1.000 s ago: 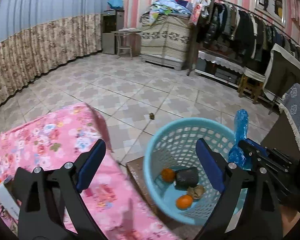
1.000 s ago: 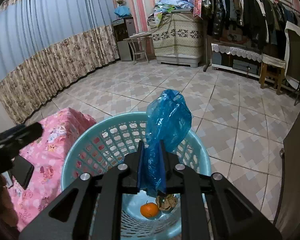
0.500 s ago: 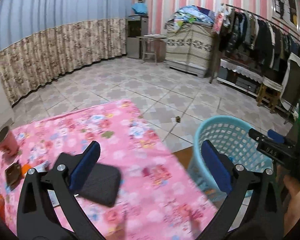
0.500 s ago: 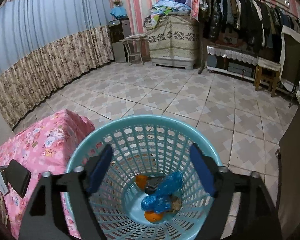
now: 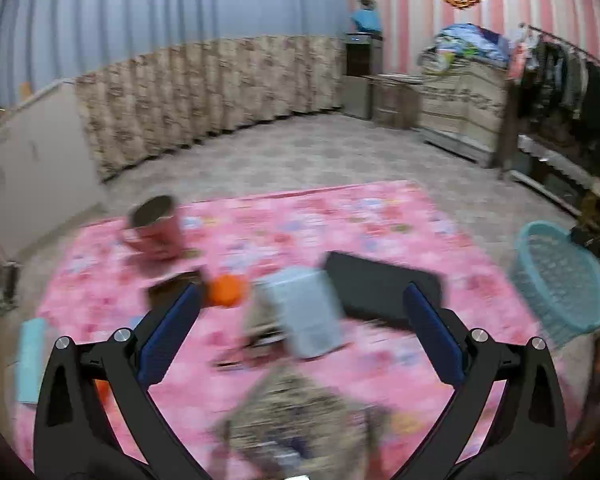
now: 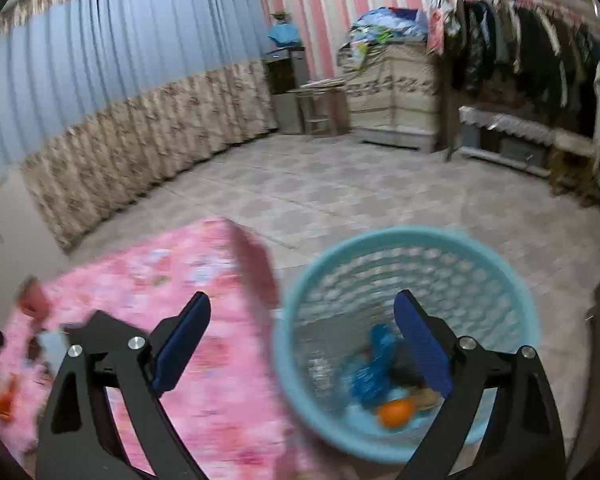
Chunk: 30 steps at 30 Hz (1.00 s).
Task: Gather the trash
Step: 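Move both open tools back over the sheet toward the remaining trash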
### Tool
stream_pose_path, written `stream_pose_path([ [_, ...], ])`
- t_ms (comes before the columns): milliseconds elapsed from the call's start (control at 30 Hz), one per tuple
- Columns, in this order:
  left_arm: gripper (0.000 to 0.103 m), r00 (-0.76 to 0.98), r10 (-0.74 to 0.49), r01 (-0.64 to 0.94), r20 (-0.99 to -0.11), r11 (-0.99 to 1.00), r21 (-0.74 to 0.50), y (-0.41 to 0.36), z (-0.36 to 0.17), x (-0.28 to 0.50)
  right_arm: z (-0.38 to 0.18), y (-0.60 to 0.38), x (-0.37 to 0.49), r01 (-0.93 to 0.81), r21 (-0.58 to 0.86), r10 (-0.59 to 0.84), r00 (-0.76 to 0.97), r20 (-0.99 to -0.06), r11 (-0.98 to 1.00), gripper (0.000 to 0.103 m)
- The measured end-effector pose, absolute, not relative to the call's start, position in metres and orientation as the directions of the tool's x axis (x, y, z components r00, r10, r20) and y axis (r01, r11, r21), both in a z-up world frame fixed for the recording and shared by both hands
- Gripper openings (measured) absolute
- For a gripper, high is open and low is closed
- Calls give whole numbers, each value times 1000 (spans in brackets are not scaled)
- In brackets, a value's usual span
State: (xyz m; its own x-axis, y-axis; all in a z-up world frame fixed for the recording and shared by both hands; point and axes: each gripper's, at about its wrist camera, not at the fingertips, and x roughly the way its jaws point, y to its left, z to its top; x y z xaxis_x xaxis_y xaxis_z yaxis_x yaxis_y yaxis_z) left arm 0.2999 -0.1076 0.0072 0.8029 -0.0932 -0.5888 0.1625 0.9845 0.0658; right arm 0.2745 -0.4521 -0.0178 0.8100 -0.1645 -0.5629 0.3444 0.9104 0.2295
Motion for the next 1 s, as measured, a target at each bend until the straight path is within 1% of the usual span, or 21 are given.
stream_pose_path([
  [100, 98, 809, -35, 116, -587, 988, 101, -71, -2, 295, -25, -425, 286, 281, 221, -104, 806, -583, 934, 91],
  [200, 98, 797, 5, 76, -604, 991, 109, -42, -13, 296, -31, -400, 295, 241, 163, -97, 793, -602, 957, 91],
  [300, 98, 777, 13, 59, -630, 994, 94, -14, -24, 296, -35, -373, 301, 201, 93, -103, 782, -615, 975, 91],
  [467, 96, 735, 20, 29, -677, 998, 62, 25, -43, 297, -38, -351, 306, 164, 76, -81, 774, -628, 984, 91],
  [600, 89, 710, 27, 35, -704, 997, 74, 34, -56, 298, -41, -343, 311, 153, 87, -64, 768, -637, 984, 91],
  [700, 85, 691, 31, 30, -722, 997, 72, 42, -63, 301, -43, -337, 311, 147, 94, -53, 765, -641, 985, 91],
  [933, 83, 682, 56, 26, -729, 995, 101, 46, -68, 304, -47, -328, 311, 127, 93, -37, 762, -647, 988, 91],
  [1000, 82, 680, 79, 28, -729, 991, 134, 44, -71, 307, -47, -328, 309, 124, 97, -32, 762, -647, 988, 91],
])
